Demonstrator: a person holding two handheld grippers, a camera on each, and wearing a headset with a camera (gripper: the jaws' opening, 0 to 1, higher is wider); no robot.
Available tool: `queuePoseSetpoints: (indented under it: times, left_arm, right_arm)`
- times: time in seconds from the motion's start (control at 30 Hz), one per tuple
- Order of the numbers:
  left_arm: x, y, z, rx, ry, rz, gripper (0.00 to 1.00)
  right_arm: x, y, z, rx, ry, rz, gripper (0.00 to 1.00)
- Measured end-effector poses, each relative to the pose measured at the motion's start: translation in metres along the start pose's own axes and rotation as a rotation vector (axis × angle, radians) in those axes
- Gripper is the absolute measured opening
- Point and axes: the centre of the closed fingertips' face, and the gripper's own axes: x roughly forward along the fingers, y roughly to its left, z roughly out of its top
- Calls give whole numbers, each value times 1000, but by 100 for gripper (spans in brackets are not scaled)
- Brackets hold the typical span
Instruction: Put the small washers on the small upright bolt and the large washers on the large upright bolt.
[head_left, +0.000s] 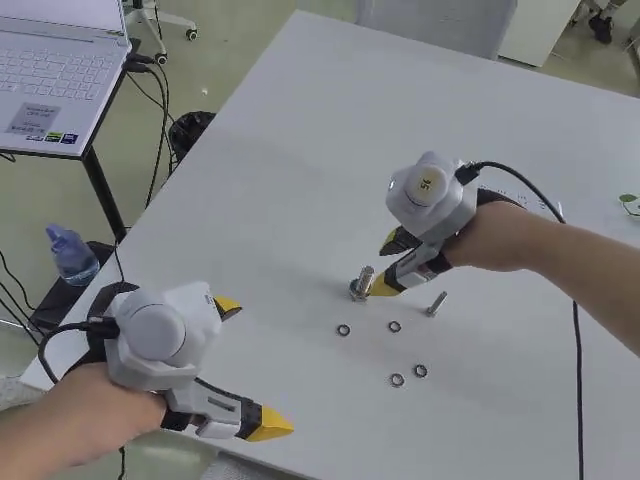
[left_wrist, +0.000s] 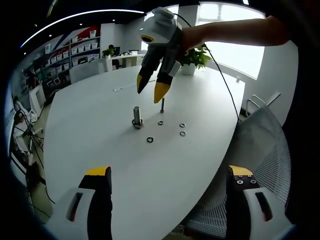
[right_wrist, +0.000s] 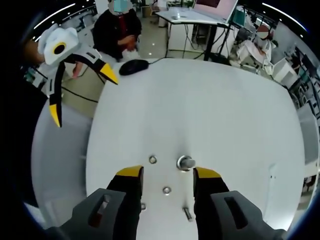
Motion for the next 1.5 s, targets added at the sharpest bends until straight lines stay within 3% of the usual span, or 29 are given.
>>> queuePoseSetpoints:
  times: [0.2,0.57,0.77,1.17,1.5]
  left_arm:
    - [1,-2,8,0,-21,8,95]
    - [4,-5,15,-5,-38,2,99]
    - [5,-7,12,-4,-27,-8,98]
    - [12,-1,14,-10,-41,-18,95]
    - [9,9,12,-32,-48,-14,93]
  right_arm:
    - [4,13,1,-8,2,15,41]
    - [35,18,-19,52,26,35,38]
    - [53,19,-27,48,43,44,35]
    - [89,17,-36,44,37,46,31]
    - [104,21,-32,0,53,50,28]
